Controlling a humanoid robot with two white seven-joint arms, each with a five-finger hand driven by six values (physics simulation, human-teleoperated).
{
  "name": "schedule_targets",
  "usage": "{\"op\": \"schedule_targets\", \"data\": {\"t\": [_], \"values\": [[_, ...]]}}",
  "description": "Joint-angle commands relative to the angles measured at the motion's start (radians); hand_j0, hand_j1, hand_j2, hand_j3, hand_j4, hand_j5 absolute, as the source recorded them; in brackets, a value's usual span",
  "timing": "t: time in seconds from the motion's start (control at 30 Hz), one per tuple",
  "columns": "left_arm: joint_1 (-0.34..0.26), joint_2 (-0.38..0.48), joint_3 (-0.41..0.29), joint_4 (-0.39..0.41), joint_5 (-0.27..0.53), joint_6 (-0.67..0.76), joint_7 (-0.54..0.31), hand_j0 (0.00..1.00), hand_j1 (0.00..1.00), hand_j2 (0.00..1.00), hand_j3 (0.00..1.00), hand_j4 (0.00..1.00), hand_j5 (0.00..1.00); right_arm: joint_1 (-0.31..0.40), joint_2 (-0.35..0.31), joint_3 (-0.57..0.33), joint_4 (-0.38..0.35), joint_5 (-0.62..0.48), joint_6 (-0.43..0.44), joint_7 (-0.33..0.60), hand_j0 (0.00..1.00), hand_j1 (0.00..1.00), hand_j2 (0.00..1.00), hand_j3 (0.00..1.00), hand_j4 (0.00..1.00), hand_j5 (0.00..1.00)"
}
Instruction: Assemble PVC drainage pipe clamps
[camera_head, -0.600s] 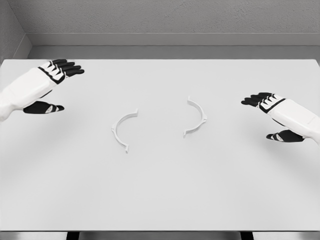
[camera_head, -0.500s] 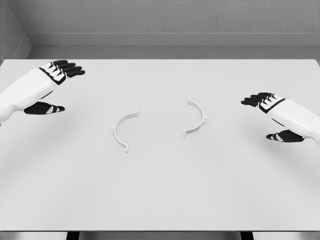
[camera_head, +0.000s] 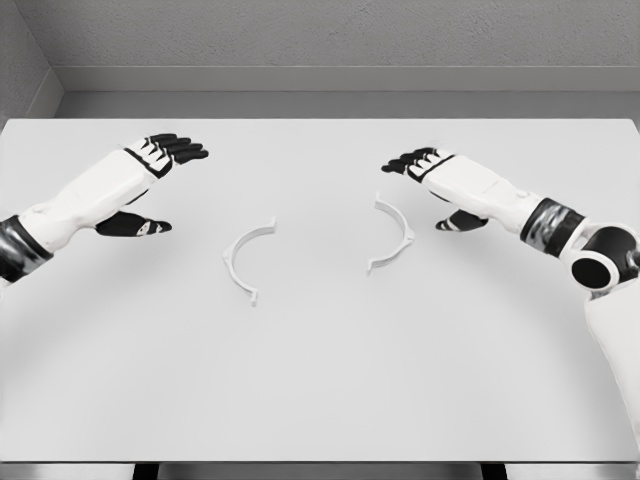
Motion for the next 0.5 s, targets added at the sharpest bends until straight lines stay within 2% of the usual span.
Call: {"op": "schedule_targets", "data": {"t": [0.0,0.03,0.23,0.33,0.43,0.47], "values": [[0.0,-0.039,-0.021,0.043,0.007,0.0,0.001,1.0,1.0,1.0,1.0,1.0,1.0,0.0,0.018,0.011,0.018,0.047,0.003,-0.028,1.0,1.0,1.0,1.0,1.0,1.0],[-0.002,-0.043,-0.024,0.048,0.007,0.0,0.001,1.0,1.0,1.0,1.0,1.0,1.0,-0.002,0.028,0.011,0.019,0.089,0.003,-0.081,1.0,1.0,1.0,1.0,1.0,1.0],[-0.003,-0.068,-0.05,0.047,0.005,0.0,0.001,1.0,1.0,1.0,1.0,1.0,1.0,-0.029,0.029,0.012,0.036,0.115,0.003,-0.093,1.0,1.0,1.0,1.0,1.0,1.0],[-0.002,-0.073,-0.07,0.047,0.005,0.0,0.001,1.0,1.0,1.0,1.0,1.0,1.0,-0.066,0.057,0.017,0.122,0.158,0.003,-0.127,1.0,1.0,1.0,1.0,1.0,1.0],[-0.003,-0.074,-0.091,0.047,0.005,0.0,0.001,1.0,1.0,1.0,1.0,1.0,1.0,-0.067,0.068,0.017,0.145,0.179,0.003,-0.137,1.0,1.0,1.0,1.0,1.0,1.0],[-0.003,-0.074,-0.093,0.048,0.005,0.0,0.001,1.0,1.0,1.0,1.0,1.0,1.0,-0.077,0.068,0.017,0.163,0.2,0.003,-0.171,1.0,1.0,1.0,1.0,1.0,1.0]]}}
